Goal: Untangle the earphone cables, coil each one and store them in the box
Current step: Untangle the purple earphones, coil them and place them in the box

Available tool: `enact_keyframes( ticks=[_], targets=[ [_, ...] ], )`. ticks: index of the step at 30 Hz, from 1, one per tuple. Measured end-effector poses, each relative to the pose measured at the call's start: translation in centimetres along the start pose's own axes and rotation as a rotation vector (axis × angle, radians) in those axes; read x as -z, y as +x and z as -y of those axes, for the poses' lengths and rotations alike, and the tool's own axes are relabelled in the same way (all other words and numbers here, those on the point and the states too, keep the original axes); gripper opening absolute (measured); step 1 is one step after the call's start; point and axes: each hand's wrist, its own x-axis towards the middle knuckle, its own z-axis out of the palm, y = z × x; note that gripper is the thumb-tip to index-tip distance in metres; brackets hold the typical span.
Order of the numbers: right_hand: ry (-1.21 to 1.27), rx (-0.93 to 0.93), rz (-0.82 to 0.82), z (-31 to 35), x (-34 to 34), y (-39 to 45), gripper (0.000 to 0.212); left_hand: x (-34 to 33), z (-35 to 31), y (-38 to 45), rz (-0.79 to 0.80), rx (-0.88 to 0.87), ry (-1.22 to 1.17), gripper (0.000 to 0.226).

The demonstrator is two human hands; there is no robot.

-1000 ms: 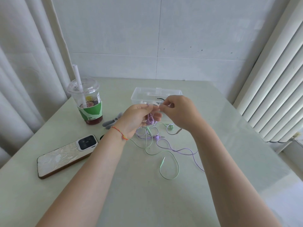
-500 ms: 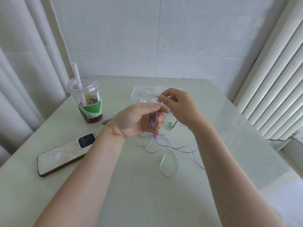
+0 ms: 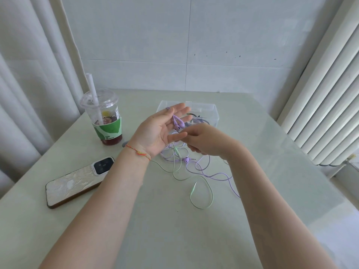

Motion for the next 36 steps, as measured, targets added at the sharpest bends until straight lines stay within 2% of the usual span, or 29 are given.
enact_keyframes(
  ticks=[13, 15, 20, 22, 26, 33, 36],
  targets=[
    [-0.112, 0.052, -0.229, 0.9, 0.8, -0.3, 0.011, 0.8, 0.5, 0.3, -0.085, 0.123, 0.316, 0.023],
    [-0.105, 0.074, -0.245, 0.9, 1.0, -0.4, 0.009, 0.6, 0.7, 0.1, -0.043, 0.158, 0.372, 0.019],
    [-0.14, 0.093, -0.263, 0.7, 1.4, -0.3, 0.011, 0.1, 0.7, 0.0, 0.037, 0.235, 0.436, 0.026],
    [-0.094, 0.094, -0.269, 0.6, 1.6, -0.4, 0.007, 0.2, 0.6, -0.1, 0.037, 0.253, 0.443, 0.033],
    [0.011, 0.107, -0.305, 0.4, 2.2, -0.5, 0.016, 0.2, 0.7, -0.1, 0.124, 0.293, 0.511, 0.043],
    [0.134, 0.121, -0.489, 0.2, 2.7, -0.4, 0.017, 0.1, 0.9, -0.8, 0.28, 0.283, 0.437, 0.03],
    [0.169, 0.13, -0.517, 0.1, 2.7, -0.4, 0.017, 0.1, 0.8, -1.0, 0.296, 0.278, 0.425, 0.034]
  ],
)
